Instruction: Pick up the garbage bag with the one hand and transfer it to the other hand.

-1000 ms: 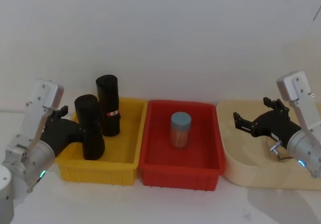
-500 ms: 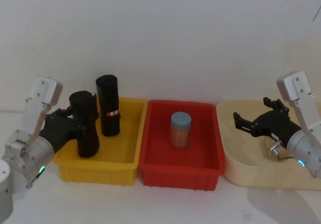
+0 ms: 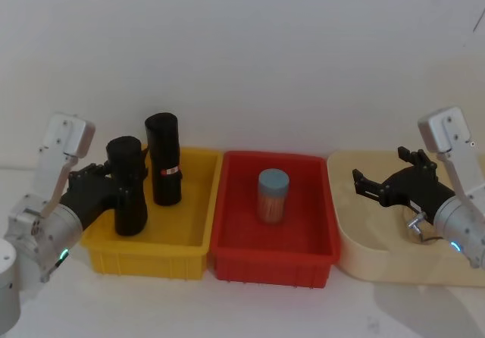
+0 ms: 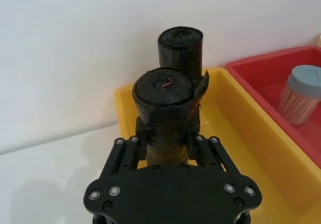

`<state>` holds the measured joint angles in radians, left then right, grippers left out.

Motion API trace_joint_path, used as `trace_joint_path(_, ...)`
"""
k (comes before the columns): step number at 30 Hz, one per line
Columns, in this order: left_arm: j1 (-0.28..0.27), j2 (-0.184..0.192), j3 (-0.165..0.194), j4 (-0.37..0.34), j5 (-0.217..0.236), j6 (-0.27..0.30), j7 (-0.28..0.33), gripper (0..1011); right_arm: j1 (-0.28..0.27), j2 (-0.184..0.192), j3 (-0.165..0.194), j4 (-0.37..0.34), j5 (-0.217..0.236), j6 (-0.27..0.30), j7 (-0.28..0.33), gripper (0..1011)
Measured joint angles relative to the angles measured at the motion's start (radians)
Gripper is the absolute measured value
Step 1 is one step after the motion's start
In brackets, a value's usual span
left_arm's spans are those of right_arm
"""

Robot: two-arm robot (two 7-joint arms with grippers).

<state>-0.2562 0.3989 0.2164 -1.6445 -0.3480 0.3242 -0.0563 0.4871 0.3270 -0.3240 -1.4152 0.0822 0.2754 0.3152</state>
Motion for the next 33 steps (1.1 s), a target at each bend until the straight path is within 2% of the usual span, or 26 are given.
trace_joint_path(7,-0.011,-0.01,0.002,-0.011,0.007,-0.016,0.0,390,0.0,0.0,0.0,0.0,0.0,0.0,0.0,1000)
trace_joint_path(13,-0.045,-0.027,0.003,-0.035,0.003,-0.023,-0.016,375,0.0,0.0,0.0,0.0,0.0,0.0,0.0,1000)
trace_joint_path(19,-0.09,-0.048,0.006,-0.061,-0.022,-0.011,-0.046,375,0.0,0.0,0.0,0.0,0.0,0.0,0.0,1000)
trace_joint_path(24,-0.143,-0.07,0.013,-0.076,-0.06,0.02,-0.085,375,0.0,0.0,0.0,0.0,0.0,0.0,0.0,1000)
trace_joint_path(33,-0.22,-0.099,0.046,-0.047,-0.107,0.063,-0.146,375,0.0,0.0,0.0,0.0,0.0,0.0,0.0,1000)
